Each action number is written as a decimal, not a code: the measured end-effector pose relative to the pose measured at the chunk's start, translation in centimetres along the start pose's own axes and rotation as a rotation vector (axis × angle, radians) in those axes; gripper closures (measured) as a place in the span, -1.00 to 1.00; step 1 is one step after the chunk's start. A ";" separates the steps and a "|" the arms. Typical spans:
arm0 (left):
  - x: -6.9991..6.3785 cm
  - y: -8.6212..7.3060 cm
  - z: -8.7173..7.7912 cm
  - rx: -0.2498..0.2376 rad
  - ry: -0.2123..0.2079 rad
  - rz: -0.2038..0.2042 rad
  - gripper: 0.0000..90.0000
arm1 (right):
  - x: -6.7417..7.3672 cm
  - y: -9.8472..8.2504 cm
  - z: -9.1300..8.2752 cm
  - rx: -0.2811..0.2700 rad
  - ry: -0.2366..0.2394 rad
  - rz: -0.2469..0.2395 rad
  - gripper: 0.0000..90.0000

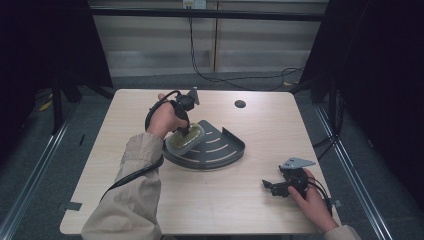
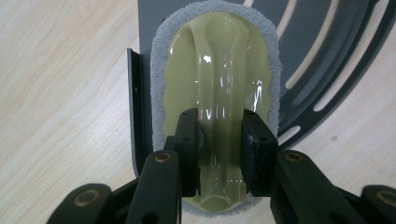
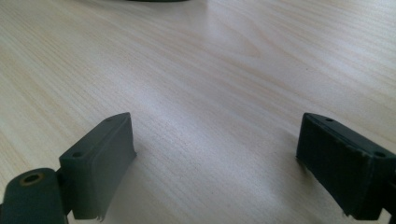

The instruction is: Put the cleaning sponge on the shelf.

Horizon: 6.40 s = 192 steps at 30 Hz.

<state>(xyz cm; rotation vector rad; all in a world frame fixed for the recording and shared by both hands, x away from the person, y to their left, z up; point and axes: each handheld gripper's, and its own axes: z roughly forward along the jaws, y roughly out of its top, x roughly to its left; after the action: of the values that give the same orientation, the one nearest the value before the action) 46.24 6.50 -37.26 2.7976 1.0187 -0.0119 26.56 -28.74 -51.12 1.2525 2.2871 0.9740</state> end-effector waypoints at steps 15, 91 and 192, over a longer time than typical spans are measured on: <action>0.2 0.4 1.5 0.007 -0.001 -0.003 0.58 | 0.0 0.0 0.0 -0.002 -0.001 0.000 -0.76; 1.6 -0.9 5.0 0.002 0.036 -0.059 0.57 | 0.1 -0.1 -0.1 -0.004 0.000 -0.002 -0.77; 2.0 -7.0 0.6 -0.064 0.053 -0.149 -0.43 | 0.1 -0.1 -0.1 -0.003 0.000 -0.002 -0.77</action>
<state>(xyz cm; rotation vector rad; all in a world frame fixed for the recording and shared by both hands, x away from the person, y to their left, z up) 43.34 12.91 -39.06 2.6720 1.2150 0.0762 26.37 -28.80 -51.13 1.2481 2.2854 0.9764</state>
